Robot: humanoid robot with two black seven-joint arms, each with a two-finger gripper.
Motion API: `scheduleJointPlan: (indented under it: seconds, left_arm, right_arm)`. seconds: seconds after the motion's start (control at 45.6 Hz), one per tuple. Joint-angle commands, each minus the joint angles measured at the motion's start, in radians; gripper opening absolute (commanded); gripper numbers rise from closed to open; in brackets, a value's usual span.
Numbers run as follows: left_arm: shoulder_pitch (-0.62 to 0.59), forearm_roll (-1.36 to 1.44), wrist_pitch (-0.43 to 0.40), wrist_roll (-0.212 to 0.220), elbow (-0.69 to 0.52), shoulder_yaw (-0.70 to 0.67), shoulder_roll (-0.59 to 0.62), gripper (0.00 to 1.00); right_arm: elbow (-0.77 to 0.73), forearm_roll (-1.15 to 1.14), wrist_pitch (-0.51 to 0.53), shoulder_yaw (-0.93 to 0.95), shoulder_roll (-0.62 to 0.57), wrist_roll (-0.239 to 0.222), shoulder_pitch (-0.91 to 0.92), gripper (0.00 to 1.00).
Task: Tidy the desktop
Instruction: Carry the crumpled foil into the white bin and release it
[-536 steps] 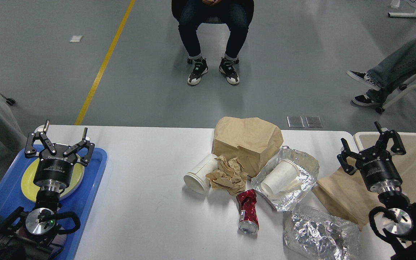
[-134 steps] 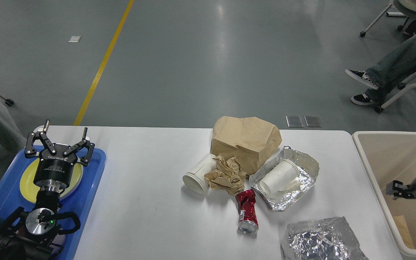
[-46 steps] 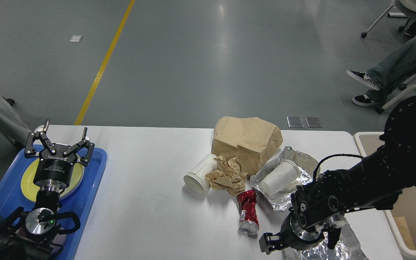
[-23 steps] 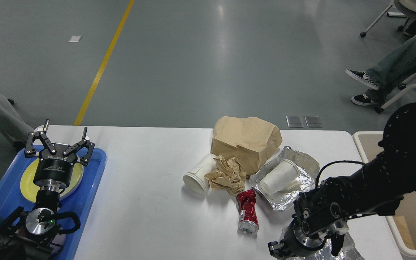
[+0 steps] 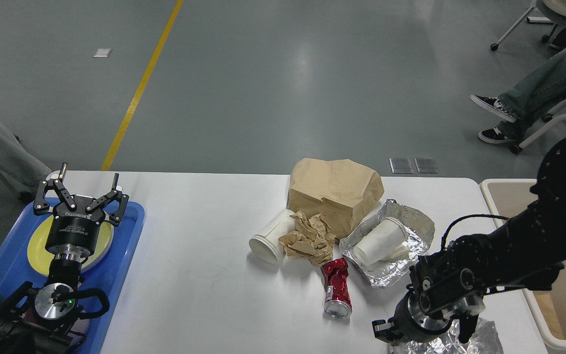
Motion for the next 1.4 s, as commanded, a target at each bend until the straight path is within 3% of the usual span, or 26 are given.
scheduleJointPlan:
  seconds: [0.0, 0.438, 0.723, 0.877, 1.074, 1.227, 1.381]
  left_arm:
    - [0.000, 0.000, 0.000, 0.000, -0.001, 0.000, 0.000, 0.96]
    - [0.000, 0.000, 0.000, 0.000, -0.001, 0.000, 0.000, 0.96]
    - [0.002, 0.000, 0.000, 0.000, 0.001, 0.001, 0.000, 0.96]
    - [0.000, 0.000, 0.000, 0.000, 0.001, 0.001, 0.000, 0.96]
    - [0.000, 0.000, 0.000, 0.000, 0.001, 0.001, 0.000, 0.96]
    - [0.000, 0.000, 0.000, 0.000, -0.001, 0.001, 0.000, 0.96]
    - [0.000, 0.000, 0.000, 0.000, -0.001, 0.001, 0.000, 0.96]
  right_arm:
    - [0.112, 0.032, 0.057, -0.047, -0.067, 0.000, 0.184, 0.00]
    - [0.175, 0.046, 0.471, -0.238, -0.223, 0.005, 0.768, 0.00]
    - [0.134, 0.046, 0.453, -0.272, -0.262, 0.006, 0.756, 0.00]
    - [-0.025, 0.034, 0.387, -0.330, -0.346, 0.006, 0.617, 0.00]
    - [-0.413, 0.031, 0.355, -0.291, -0.473, 0.006, 0.306, 0.00]
    - [-0.682, 0.031, 0.335, -0.130, -0.505, 0.006, 0.011, 0.00]
    - [-1.005, 0.032, 0.194, 0.096, -0.493, 0.008, -0.357, 0.00]
